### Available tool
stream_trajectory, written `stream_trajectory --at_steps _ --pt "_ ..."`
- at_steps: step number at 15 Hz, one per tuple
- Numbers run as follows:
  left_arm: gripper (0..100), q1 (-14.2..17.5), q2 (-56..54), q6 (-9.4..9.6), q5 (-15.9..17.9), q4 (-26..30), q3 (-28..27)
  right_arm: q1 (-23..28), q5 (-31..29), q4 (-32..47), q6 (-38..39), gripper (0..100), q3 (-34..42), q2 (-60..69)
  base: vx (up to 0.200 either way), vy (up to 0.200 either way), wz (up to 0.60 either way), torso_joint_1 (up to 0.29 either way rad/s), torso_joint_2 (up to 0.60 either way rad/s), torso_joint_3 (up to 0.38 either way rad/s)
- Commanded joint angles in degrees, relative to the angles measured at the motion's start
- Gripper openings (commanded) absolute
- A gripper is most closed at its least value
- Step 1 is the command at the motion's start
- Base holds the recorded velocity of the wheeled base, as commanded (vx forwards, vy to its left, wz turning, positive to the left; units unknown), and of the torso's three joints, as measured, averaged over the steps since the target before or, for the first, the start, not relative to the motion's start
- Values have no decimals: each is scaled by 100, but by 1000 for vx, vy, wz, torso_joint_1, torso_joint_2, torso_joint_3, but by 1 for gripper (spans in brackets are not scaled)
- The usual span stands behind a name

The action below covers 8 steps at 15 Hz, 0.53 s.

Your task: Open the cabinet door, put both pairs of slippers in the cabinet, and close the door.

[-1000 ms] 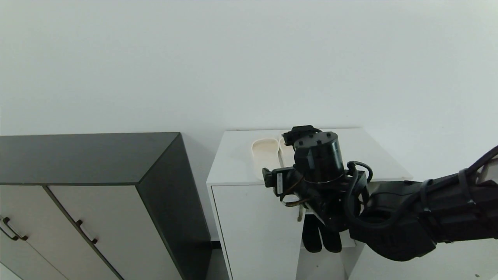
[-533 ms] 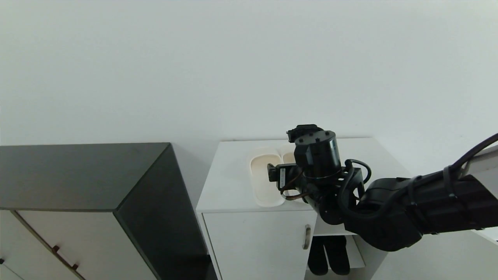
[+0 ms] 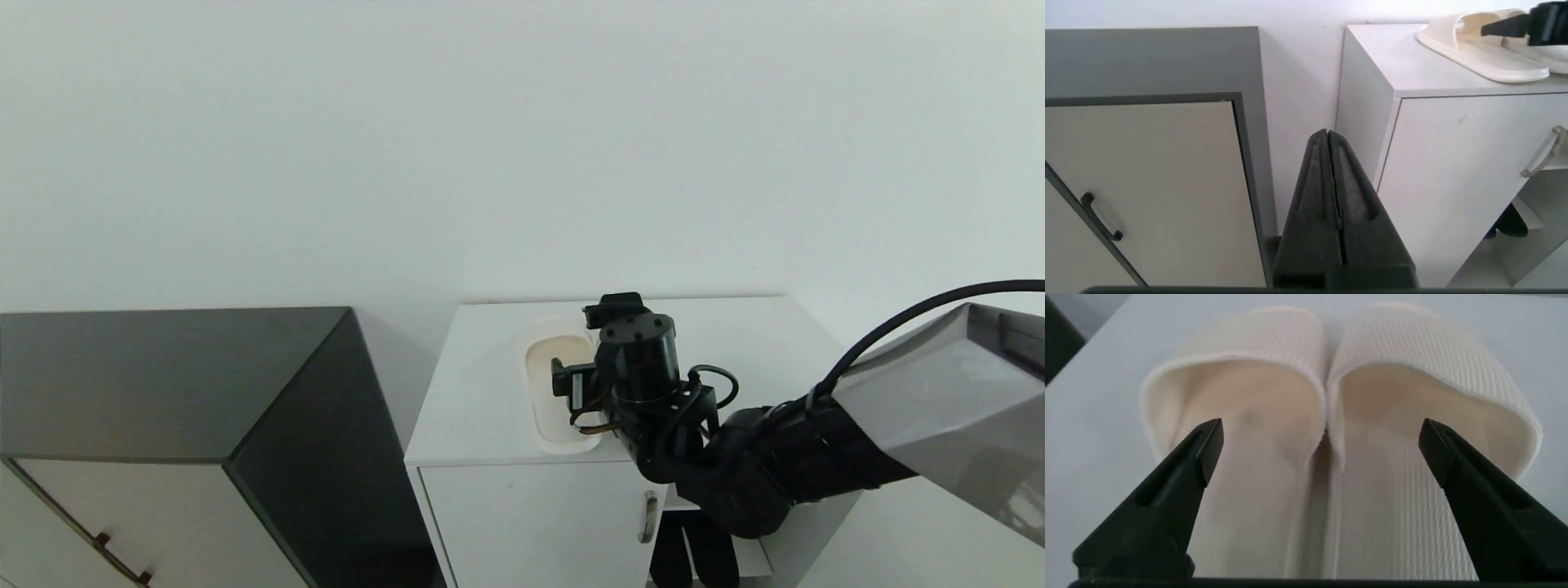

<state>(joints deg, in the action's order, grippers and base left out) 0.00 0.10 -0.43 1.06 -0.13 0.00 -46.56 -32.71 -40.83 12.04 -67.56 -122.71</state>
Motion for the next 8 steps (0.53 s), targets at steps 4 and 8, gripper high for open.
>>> stream_trajectory --at_steps 4,8 --pt "0 0 -1 -1 -1 5 0 235 45 66 -220 100 -653 -526 0 0 0 0 0 0" --pt "0 0 -1 -1 -1 -4 0 367 72 646 -264 100 -1339 -728 0 0 0 0 0 0"
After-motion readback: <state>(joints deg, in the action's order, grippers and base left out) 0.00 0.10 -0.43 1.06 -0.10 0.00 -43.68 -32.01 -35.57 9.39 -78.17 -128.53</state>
